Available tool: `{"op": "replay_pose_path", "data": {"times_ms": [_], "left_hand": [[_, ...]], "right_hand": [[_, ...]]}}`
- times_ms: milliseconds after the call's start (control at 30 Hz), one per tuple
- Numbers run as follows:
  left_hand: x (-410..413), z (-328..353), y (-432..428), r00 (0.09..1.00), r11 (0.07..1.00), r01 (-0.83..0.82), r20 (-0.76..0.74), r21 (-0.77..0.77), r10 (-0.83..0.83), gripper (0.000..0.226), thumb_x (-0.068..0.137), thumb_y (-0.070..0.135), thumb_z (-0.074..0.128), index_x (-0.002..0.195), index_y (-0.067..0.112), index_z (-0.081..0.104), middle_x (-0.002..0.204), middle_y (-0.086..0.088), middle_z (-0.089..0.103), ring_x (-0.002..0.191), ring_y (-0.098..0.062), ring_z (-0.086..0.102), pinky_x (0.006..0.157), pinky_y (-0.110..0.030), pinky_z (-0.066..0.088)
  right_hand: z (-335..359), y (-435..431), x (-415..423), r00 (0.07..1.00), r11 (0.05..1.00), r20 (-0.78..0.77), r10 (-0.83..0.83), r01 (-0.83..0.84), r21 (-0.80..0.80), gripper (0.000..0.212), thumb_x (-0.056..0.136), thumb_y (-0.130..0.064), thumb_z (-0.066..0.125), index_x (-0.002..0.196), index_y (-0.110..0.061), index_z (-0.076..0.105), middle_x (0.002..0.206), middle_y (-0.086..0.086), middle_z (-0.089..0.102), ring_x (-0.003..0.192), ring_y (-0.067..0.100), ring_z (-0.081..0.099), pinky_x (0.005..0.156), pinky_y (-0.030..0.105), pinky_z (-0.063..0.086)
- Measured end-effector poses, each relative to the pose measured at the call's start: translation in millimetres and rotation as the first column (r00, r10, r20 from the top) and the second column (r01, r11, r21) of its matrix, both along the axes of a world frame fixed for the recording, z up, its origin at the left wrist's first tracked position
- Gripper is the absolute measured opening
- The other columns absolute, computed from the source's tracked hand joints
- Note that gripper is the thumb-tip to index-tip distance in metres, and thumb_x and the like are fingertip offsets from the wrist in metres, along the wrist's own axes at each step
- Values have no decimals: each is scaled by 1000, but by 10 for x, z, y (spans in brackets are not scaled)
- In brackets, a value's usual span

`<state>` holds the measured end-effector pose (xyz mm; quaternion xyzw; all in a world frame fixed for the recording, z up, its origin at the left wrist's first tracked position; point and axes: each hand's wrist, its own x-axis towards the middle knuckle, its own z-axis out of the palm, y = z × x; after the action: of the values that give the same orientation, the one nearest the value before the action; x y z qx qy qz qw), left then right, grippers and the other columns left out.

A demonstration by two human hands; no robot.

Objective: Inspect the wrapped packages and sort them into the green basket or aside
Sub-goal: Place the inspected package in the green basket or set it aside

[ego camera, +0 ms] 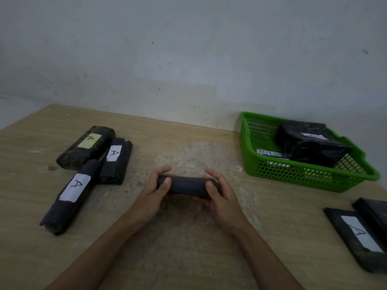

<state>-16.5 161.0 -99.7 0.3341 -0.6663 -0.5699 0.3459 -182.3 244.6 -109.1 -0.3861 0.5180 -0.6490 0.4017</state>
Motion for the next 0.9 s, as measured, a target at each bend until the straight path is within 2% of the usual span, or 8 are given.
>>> {"op": "replay_pose_path", "data": {"times_ms": [100, 200, 267, 367, 433, 500, 633, 900], "left_hand": [[-13, 62, 14, 989, 979, -1, -143, 206, 31, 17, 96, 33, 44, 110, 35, 54, 119, 0, 48, 112, -22, 51, 96, -43, 48], [-27, 91, 30, 990, 988, -71, -114, 140, 87, 17, 94, 18, 50, 106, 30, 55, 110, -2, 53, 94, -19, 57, 66, -28, 55], [-26, 94, 45, 990, 993, -107, -84, 58, 112, 20, 93, 13, 52, 107, 28, 53, 104, 1, 54, 89, -12, 57, 58, -17, 52], [-17, 103, 67, 992, 992, -117, -48, -44, 114, 21, 93, 11, 53, 108, 26, 52, 98, 5, 55, 81, 0, 58, 61, -10, 49], [-24, 118, 89, 993, 988, -112, -46, -110, 108, 23, 91, 8, 54, 109, 23, 51, 97, 7, 55, 76, 9, 57, 60, -8, 47], [-31, 114, 105, 993, 980, -119, -40, -156, 114, 25, 89, 8, 58, 109, 21, 51, 99, 8, 54, 77, 13, 56, 61, -8, 47], [-44, 64, 138, 993, 973, -112, -2, -200, 114, 27, 87, 14, 61, 109, 22, 48, 101, 10, 54, 81, 13, 55, 64, -6, 46], [-28, 39, 42, 995, 984, -94, -52, -153, 87, 25, 87, 1, 59, 94, 23, 50, 97, 2, 54, 75, 8, 53, 62, -8, 45]], "right_hand": [[-3, 42, -71, 994, 998, -90, 55, -59, -39, 55, 78, -10, 66, 129, -24, 47, 121, 4, 66, 115, 22, 60, 91, 34, 52], [7, 55, -62, 992, 997, -109, 69, -74, -36, 61, 75, -4, 65, 130, -18, 45, 122, 5, 66, 115, 22, 60, 92, 34, 51], [19, 56, -30, 992, 999, -119, 38, -39, -7, 56, 76, -10, 67, 128, -20, 48, 121, 4, 66, 113, 18, 61, 93, 34, 52], [38, 66, 12, 978, 998, -209, -14, 26, 53, 42, 83, -17, 70, 121, -25, 54, 113, -2, 68, 104, 9, 64, 86, 26, 53], [30, 71, 35, 958, 994, -284, -47, 72, 82, 36, 84, -22, 70, 117, -28, 58, 113, -5, 65, 101, 9, 64, 81, 30, 57], [36, 76, 65, 962, 993, -267, -58, 84, 85, 32, 82, -24, 72, 112, -29, 60, 113, 2, 62, 97, 18, 66, 68, 43, 60], [72, 82, 96, 961, 993, -260, -89, 105, 48, 26, 83, -13, 70, 105, -16, 56, 100, 13, 60, 74, 16, 69, 45, 32, 56], [29, 74, 32, 985, 996, -168, 30, -15, 91, 30, 83, -22, 62, 111, -28, 50, 103, 12, 60, 94, 34, 64, 75, 53, 56]]}}
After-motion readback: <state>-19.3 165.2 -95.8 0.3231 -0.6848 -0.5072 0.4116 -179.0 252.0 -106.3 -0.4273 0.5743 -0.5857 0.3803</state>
